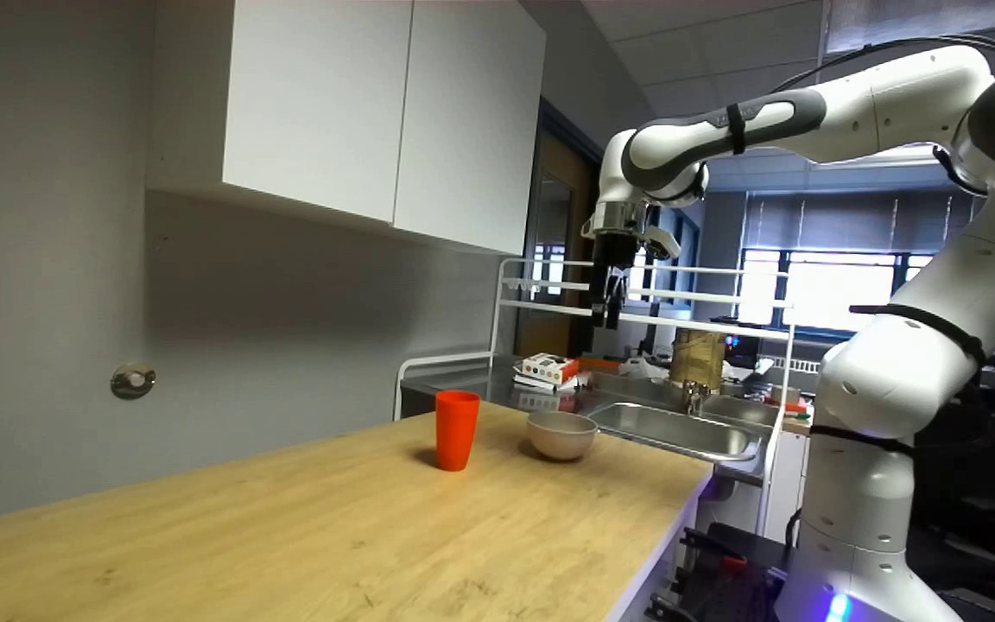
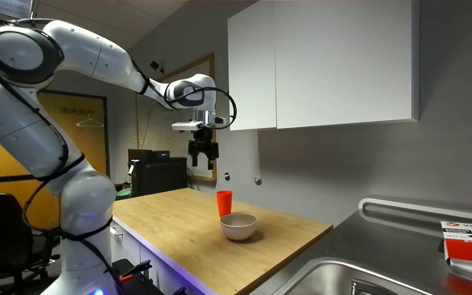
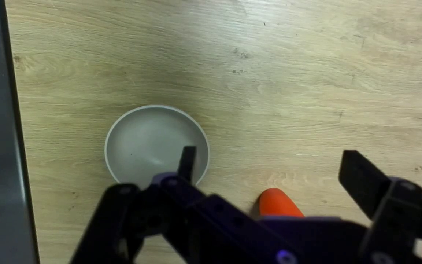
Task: Pour the contents from the orange cup into the white bowl
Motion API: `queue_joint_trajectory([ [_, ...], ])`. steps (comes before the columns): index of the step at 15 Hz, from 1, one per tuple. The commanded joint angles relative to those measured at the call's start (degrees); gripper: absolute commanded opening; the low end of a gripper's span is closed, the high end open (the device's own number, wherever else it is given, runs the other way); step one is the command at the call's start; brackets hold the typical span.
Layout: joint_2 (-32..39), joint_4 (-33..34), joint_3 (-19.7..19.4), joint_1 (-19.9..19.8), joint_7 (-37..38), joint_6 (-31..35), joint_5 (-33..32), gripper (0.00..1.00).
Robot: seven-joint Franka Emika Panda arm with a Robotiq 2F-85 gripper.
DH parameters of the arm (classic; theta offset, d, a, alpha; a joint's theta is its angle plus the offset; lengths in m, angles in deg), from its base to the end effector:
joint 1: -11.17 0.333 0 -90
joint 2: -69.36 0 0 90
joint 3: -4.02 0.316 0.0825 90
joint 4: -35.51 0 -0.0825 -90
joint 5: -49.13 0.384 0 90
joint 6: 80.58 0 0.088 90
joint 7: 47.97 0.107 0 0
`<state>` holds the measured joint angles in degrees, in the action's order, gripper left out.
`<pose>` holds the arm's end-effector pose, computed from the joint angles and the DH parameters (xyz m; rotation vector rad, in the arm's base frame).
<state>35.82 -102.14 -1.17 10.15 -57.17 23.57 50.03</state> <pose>0.3727 -0.0430 0.5206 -3.0752 -0.0975 -0.0107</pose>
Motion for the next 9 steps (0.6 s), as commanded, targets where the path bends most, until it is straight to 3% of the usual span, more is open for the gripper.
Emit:
queue_joint_trajectory([
  [1, 0.04, 0.14, 0.09, -0.09, -0.03, -0.16, 0.06, 1.00],
  [9, 3.00, 1.40, 0.69, 0.17, 1.00, 0.91, 0.37, 1.00],
])
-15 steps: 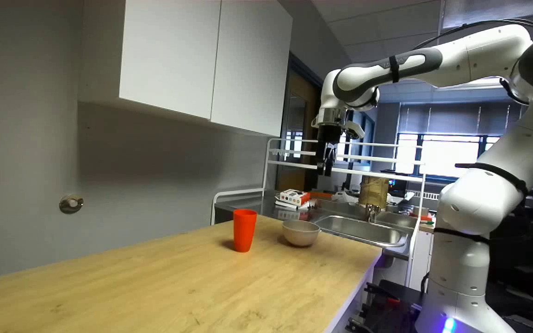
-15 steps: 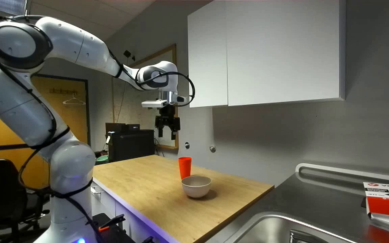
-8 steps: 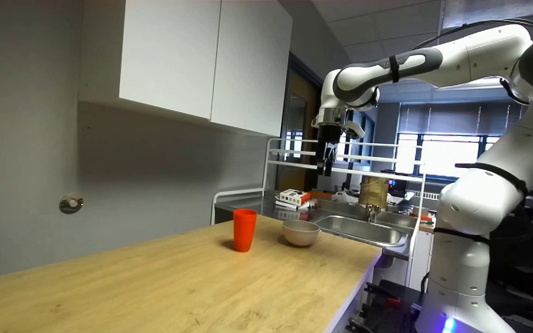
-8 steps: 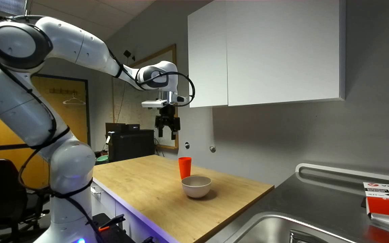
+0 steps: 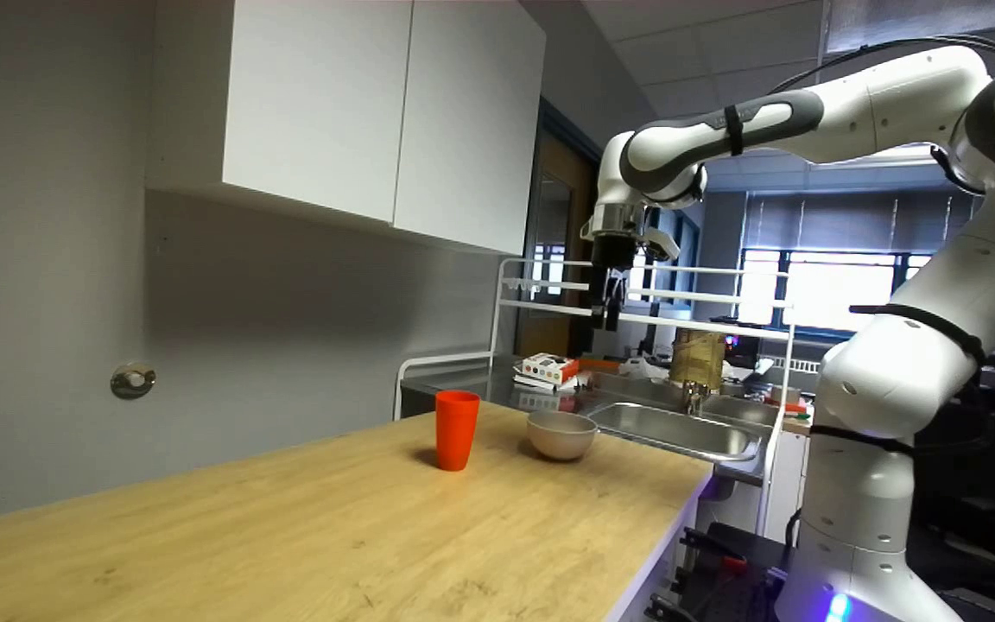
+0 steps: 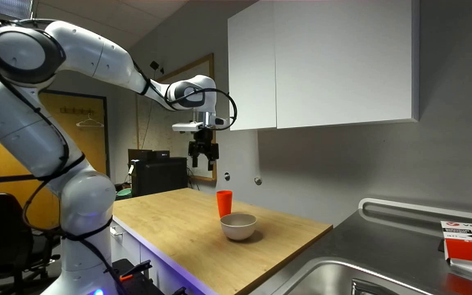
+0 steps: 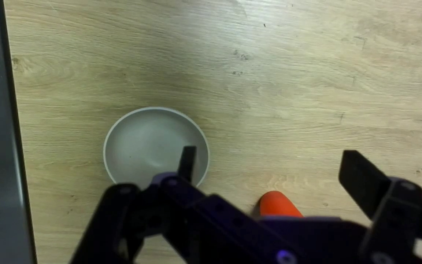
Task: Pour the contents from the orange cup into the white bowl
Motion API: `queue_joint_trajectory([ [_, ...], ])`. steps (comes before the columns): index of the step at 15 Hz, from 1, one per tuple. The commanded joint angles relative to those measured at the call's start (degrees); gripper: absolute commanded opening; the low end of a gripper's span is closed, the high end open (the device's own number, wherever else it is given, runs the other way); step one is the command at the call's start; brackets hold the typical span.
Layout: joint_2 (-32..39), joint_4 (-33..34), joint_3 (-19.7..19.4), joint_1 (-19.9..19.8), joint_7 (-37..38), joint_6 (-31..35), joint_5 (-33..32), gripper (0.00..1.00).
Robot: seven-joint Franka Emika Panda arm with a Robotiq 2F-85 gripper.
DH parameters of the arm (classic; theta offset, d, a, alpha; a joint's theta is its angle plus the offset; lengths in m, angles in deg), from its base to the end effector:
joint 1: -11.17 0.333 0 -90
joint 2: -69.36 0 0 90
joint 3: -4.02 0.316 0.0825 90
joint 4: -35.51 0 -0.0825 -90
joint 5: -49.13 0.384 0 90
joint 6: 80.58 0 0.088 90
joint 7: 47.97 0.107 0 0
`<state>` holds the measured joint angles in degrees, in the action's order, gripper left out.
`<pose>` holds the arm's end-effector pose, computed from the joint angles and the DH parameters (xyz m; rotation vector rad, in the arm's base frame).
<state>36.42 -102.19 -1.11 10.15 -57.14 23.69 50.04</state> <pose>0.3748 -0.0426 0.5164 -3.0752 -0.0974 0.0036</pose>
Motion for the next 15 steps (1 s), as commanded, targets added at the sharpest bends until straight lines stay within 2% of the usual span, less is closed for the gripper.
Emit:
queue_joint_trajectory([
  [1, 3.17, 1.69, 0.82, 0.32, 1.28, 1.43, 0.71, 1.00],
  [9, 15.66, 6.61, 5.99, 3.58, 9.85, 15.53, 7.06, 1.00],
  [15, 25.91, 13.53, 9.67, 5.62, 15.54, 20.66, 6.87, 1.00],
])
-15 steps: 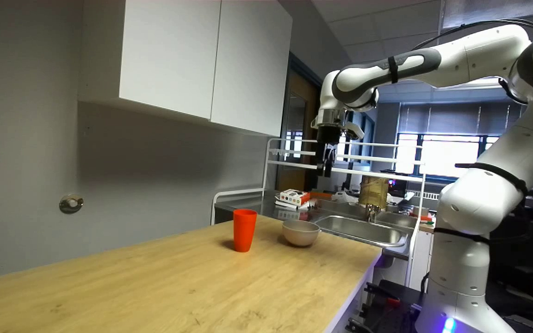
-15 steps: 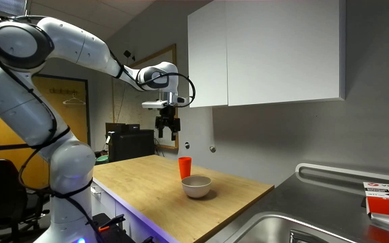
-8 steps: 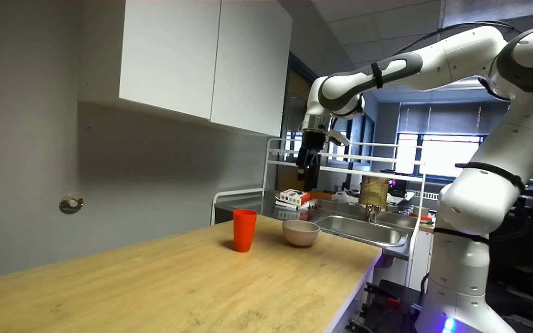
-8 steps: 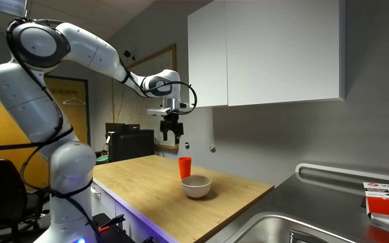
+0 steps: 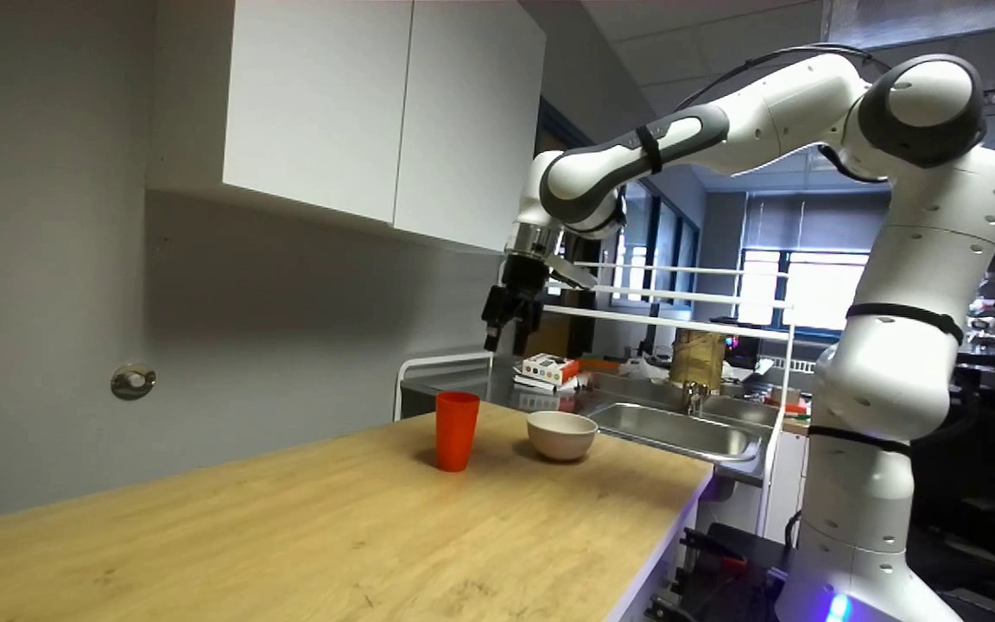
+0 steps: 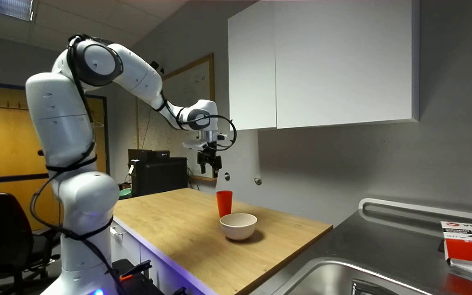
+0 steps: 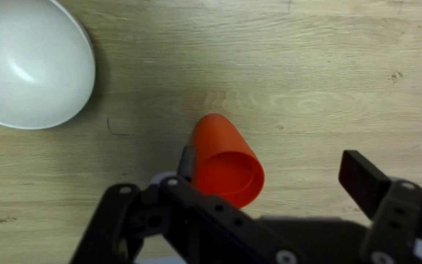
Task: Pour the contents from the orange cup into the white bowl
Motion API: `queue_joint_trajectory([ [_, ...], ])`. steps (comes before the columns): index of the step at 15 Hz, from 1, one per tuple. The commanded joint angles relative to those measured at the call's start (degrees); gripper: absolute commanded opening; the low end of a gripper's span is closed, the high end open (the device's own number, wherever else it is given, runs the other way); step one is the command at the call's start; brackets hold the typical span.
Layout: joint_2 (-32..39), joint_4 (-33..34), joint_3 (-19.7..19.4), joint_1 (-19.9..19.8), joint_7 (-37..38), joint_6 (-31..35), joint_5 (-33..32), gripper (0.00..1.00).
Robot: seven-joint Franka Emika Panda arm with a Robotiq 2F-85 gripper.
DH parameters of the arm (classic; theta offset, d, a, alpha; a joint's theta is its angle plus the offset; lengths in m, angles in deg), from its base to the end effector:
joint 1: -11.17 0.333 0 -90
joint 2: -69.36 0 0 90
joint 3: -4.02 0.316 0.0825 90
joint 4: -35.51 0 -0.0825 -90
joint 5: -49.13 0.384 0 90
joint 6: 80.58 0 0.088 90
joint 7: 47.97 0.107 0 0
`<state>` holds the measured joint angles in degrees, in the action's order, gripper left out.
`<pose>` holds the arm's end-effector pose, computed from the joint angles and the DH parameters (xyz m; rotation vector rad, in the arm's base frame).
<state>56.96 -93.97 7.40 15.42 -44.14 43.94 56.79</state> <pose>0.4883 0.0715 0.4633 -3.0217 0.0044 -0.1801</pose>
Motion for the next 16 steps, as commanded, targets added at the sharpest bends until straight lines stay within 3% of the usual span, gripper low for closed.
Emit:
queue_joint_trajectory([
  [1, 7.03, 6.63, 1.38, 0.48, 3.09, 0.71, 0.01, 1.00],
  [10, 21.72, 19.33, 1.74, 1.35, 4.76, -0.19, 0.06, 1.00],
  [16, 29.04, 23.80, 1.07, 1.58, 6.25, -1.46, -0.14, 1.00],
])
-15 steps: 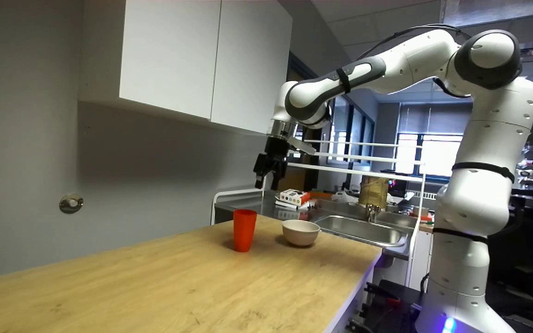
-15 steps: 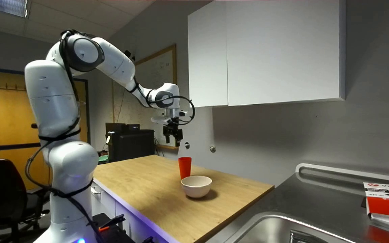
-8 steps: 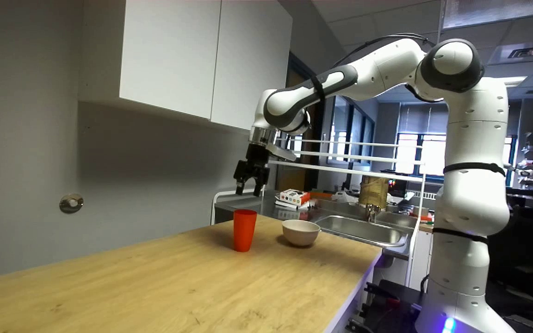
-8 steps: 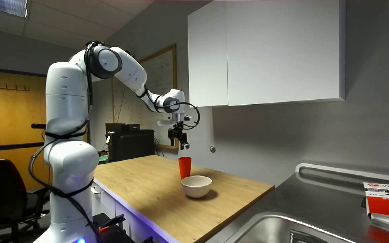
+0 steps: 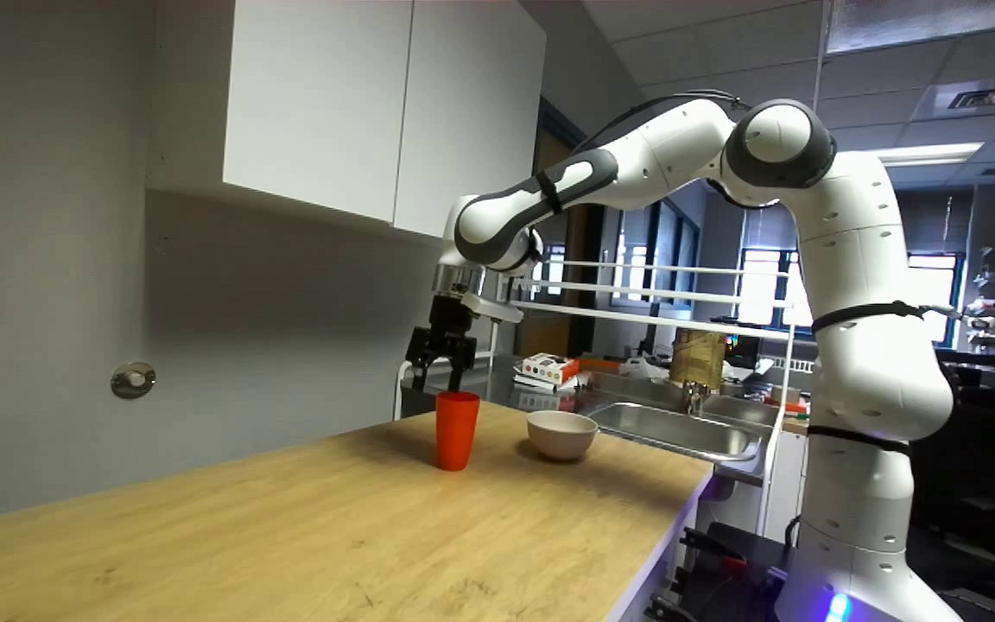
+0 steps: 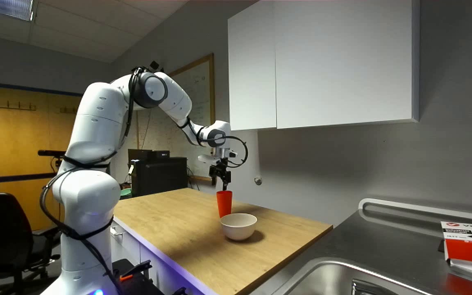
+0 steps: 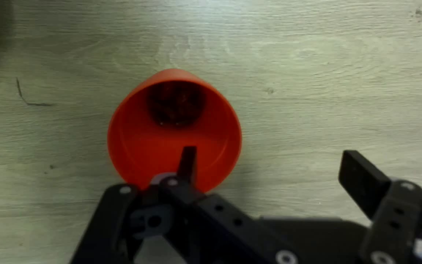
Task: Pour the contents from the orange cup into the white bowl
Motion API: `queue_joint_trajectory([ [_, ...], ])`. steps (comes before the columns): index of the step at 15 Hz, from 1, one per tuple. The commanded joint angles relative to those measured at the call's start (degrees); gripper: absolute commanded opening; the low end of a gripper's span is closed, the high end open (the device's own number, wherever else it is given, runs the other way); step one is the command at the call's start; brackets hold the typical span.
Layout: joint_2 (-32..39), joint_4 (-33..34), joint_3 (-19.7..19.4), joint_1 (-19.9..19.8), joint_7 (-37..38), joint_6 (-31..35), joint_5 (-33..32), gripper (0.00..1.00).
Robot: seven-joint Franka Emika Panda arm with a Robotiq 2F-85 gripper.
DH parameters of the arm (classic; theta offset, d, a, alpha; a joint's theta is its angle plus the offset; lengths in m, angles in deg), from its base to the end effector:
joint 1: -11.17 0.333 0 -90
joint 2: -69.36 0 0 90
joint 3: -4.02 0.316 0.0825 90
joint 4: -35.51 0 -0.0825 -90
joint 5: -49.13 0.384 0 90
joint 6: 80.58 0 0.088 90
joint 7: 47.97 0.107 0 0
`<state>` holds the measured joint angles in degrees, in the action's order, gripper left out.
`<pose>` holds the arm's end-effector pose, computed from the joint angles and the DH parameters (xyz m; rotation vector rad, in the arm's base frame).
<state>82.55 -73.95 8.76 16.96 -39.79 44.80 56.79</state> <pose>0.6026 0.1146 0.3823 -3.0052 0.0548 -0.0392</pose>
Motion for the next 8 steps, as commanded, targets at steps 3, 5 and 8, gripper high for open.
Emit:
queue_joint_trajectory([
  [3, 5.79, 4.80, -0.72, -0.22, 2.53, -2.79, 0.02, 1.00],
  [5, 6.77, 5.23, -1.02, -0.30, 2.88, -2.94, -0.02, 0.73],
  [8, 7.53, 5.89, -1.37, -0.18, 3.47, -3.25, -0.34, 0.50],
])
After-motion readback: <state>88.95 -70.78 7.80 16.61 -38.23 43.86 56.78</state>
